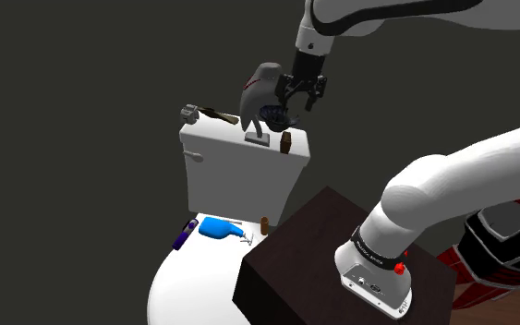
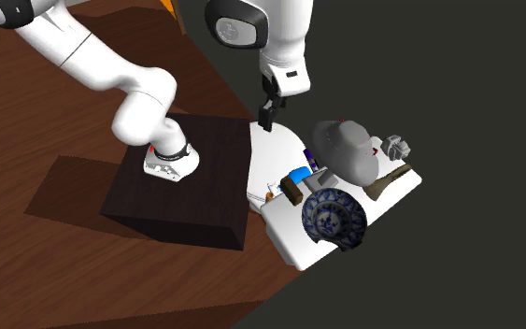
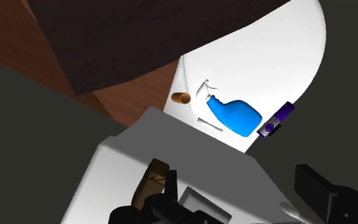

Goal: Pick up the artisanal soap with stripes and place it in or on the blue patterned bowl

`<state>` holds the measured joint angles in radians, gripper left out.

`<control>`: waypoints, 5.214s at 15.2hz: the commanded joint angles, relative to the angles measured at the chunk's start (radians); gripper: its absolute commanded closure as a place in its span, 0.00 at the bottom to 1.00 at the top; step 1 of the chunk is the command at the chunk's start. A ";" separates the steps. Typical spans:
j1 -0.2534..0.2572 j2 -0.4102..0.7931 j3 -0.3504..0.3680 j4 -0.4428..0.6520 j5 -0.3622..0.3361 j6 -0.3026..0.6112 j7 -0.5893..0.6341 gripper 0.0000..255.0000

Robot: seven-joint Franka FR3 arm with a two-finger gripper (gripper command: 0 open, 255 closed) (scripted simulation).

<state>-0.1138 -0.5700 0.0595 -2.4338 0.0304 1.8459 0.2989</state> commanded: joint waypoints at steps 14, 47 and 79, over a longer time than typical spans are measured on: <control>-0.173 0.422 -0.044 -0.003 -0.063 0.412 0.304 0.00; -0.188 0.478 -0.055 -0.006 -0.071 0.471 0.332 1.00; -0.217 0.666 -0.091 0.558 -0.062 0.096 0.251 1.00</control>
<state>-0.3266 0.0548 -0.0270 -1.9214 -0.0323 1.9458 0.5591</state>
